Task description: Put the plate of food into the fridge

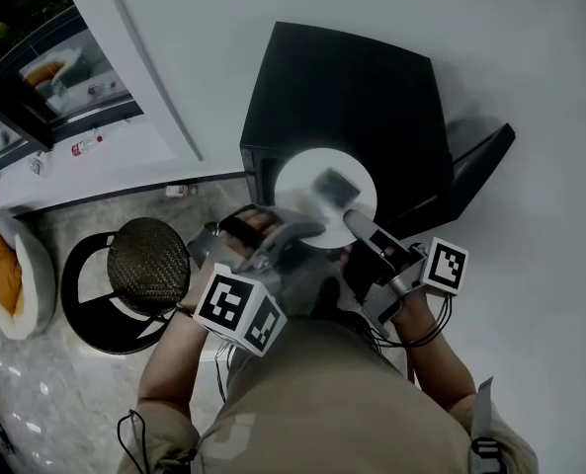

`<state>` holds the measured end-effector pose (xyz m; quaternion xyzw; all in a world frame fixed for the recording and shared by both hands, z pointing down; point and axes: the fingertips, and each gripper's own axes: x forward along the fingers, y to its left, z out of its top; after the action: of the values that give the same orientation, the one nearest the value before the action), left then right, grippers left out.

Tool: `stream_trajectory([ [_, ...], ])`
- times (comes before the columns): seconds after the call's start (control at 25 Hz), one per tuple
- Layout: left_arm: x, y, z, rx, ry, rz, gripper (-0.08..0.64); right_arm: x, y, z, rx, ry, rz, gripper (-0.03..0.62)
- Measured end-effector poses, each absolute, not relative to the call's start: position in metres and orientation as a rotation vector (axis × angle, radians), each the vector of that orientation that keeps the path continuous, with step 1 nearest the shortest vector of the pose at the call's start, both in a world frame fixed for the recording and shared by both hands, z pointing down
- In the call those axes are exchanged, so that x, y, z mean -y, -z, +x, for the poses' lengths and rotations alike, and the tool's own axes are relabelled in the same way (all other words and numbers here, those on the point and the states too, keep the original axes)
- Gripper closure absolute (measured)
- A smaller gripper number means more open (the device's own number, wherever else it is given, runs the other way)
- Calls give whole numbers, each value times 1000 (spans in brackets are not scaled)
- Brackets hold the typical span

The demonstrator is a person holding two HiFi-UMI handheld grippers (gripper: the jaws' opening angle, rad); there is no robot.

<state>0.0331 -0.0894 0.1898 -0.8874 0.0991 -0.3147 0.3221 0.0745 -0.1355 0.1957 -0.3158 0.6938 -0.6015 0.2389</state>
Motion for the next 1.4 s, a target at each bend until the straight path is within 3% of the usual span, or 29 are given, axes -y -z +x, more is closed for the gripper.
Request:
stream_trajectory([
  [0.8,38,-210,0,-180,799,-2405,466,82,-217,45,-1781,1713,-974,546],
  [1.4,3,-216,27,-204,881,-2452,462,47,-223,71,-1766,1759,-944,548],
])
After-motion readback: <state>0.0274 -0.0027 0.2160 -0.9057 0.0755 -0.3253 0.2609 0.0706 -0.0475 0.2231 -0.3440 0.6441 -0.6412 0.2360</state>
